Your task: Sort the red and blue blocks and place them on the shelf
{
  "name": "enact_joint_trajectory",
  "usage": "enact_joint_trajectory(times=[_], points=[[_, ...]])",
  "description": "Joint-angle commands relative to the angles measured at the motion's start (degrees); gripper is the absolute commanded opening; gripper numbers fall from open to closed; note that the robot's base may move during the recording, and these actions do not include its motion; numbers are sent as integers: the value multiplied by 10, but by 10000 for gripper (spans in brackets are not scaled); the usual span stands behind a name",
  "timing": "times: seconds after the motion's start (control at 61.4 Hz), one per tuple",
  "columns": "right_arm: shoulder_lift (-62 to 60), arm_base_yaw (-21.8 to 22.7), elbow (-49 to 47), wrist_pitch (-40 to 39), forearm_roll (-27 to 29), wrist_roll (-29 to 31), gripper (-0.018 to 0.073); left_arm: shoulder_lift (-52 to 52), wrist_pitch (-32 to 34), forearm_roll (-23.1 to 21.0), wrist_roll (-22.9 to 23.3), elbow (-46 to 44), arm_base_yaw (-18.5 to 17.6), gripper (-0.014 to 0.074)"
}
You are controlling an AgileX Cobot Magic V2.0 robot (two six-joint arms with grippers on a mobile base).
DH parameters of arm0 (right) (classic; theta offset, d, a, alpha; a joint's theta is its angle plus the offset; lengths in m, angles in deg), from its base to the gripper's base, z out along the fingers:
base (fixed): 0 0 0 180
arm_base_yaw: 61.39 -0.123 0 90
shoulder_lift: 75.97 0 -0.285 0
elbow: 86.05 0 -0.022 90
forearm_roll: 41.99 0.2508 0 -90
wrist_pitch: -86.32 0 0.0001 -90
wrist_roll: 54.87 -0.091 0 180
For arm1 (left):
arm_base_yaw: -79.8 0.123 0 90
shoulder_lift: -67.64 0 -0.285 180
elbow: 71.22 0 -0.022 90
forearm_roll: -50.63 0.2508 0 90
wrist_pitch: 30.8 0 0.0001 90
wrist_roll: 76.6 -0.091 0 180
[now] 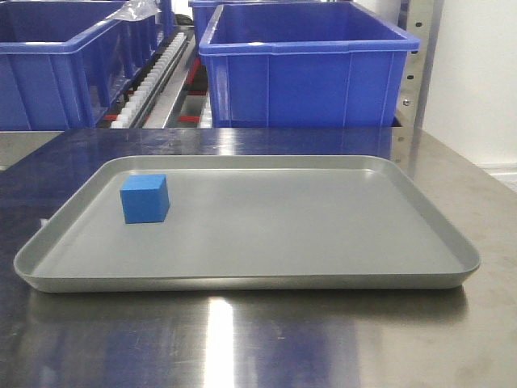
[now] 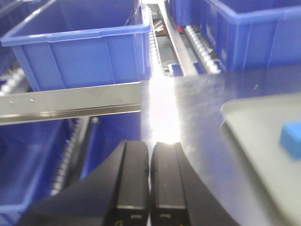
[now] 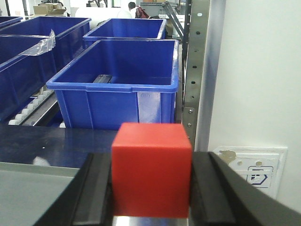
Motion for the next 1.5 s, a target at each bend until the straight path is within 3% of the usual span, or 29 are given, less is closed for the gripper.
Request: enact_joint_trajectory(times=[0.0, 0.277, 0.407, 0.553, 0.749, 0.928, 0.993, 1.123, 1.221, 1.4, 1.481], points=[[3, 4, -18, -52, -3, 7, 57, -49, 49, -43, 2, -49, -6, 124], [3, 4, -18, -52, -3, 7, 57, -207, 44, -57, 3, -132, -6, 124], [3, 4, -18, -52, -3, 7, 57, -277, -20, -57, 39, -174, -19, 124], [3, 4, -18, -52, -3, 7, 57, -343, -78, -57, 54, -225, -77, 124], [3, 4, -18, -52, -3, 7, 57, -431, -92, -57, 54, -276, -164, 124], [3, 4, -18, -52, -3, 7, 57, -512, -110, -57, 55, -327, -211, 125], [3, 4, -18, -52, -3, 7, 57, -544, -122, -48, 97, -351, -224, 125], [3, 4, -18, -52, -3, 7, 57, -595, -151, 8, 247, -403, -242, 130], [3, 4, -18, -52, -3, 7, 57, -636, -204, 51, 325, -449, -255, 220], [3, 4, -18, -52, -3, 7, 57, -702, -312, 67, 326, -543, -280, 573], [3, 4, -18, -52, -3, 7, 57, -731, -345, 68, 326, -583, -291, 621]])
